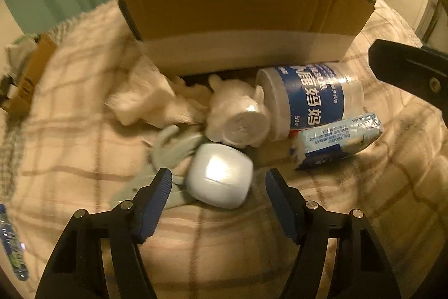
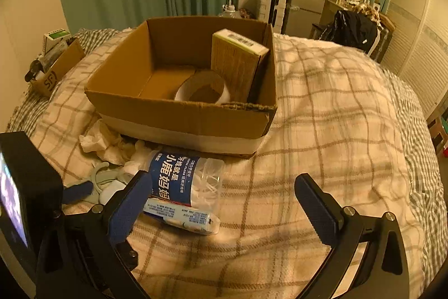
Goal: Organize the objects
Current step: 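Grasp the white earbud case with the left gripper while the right grasps the blue-white tube box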
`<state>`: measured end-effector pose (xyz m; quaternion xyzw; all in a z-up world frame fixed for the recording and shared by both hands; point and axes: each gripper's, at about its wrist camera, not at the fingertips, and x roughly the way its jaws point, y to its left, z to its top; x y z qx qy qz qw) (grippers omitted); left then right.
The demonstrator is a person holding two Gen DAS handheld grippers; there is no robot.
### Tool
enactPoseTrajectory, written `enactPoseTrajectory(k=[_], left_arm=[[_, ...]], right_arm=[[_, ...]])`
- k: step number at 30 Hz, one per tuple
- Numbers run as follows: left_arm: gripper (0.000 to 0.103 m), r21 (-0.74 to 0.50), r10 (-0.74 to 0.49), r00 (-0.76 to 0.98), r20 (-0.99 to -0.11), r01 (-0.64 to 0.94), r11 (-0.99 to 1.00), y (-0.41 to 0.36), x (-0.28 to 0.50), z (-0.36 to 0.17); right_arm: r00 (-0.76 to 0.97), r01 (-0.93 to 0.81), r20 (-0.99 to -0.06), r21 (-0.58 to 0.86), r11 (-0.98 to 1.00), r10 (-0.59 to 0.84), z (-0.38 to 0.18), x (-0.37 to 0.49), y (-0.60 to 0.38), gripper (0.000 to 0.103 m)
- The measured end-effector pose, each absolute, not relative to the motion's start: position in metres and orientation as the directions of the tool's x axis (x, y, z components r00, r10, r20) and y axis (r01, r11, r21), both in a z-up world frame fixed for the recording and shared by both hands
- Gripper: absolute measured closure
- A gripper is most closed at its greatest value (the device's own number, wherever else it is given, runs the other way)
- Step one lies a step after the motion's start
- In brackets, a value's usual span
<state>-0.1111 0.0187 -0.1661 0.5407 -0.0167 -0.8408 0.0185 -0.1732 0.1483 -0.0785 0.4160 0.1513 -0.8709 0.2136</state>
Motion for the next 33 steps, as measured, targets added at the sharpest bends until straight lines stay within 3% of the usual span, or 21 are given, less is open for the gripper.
enactPoseTrajectory(k=[2, 4, 8, 14, 19, 24, 30, 33], left_arm=[[0.033, 0.027, -0.021, -0.387, -0.922, -0.009, -1.000, 0.022, -0.114, -0.173], [0.052, 0.017, -0.009, -0.376, -0.927, -0.019, -1.000, 0.023, -0.113, -0.175], [0.052, -0.041, 0.029, -0.404, -0.914, 0.021, -0.999, 0.013, -0.105, -0.167], [0.052, -0.163, 0.022, -0.533, -0.846, 0.220, -0.962, -0.035, -0.081, -0.135], [0.052, -0.149, -0.029, -0.555, -0.831, 0.272, -0.951, -0.042, -0.074, -0.125], [0.052, -0.146, -0.020, -0.541, -0.841, 0.263, -0.954, -0.049, -0.081, -0.132], [0.052, -0.136, -0.024, -0.538, -0.843, 0.255, -0.957, -0.045, -0.079, -0.134], [0.052, -0.132, -0.025, -0.547, -0.836, 0.245, -0.961, -0.042, -0.075, -0.130]], right_arm=[[-0.556, 0.488, -0.798, -0.089, -0.868, -0.231, -0.081, -0.176, 0.148, 0.001], [-0.550, 0.472, -0.806, -0.085, -0.877, -0.218, -0.084, -0.178, 0.149, 0.001], [-0.535, 0.457, -0.815, -0.058, -0.888, -0.222, -0.086, -0.179, 0.155, 0.001], [-0.493, 0.478, -0.832, -0.017, -0.878, -0.253, -0.088, -0.175, 0.153, 0.001], [-0.414, 0.542, -0.872, -0.008, -0.840, -0.260, -0.106, -0.169, 0.130, 0.001], [-0.384, 0.570, -0.907, -0.087, -0.817, -0.171, -0.133, -0.166, 0.110, 0.002], [-0.337, 0.555, -0.923, -0.036, -0.831, -0.185, -0.142, -0.171, 0.113, 0.027], [-0.356, 0.549, -0.914, -0.038, -0.835, -0.193, -0.137, -0.168, 0.117, 0.030]])
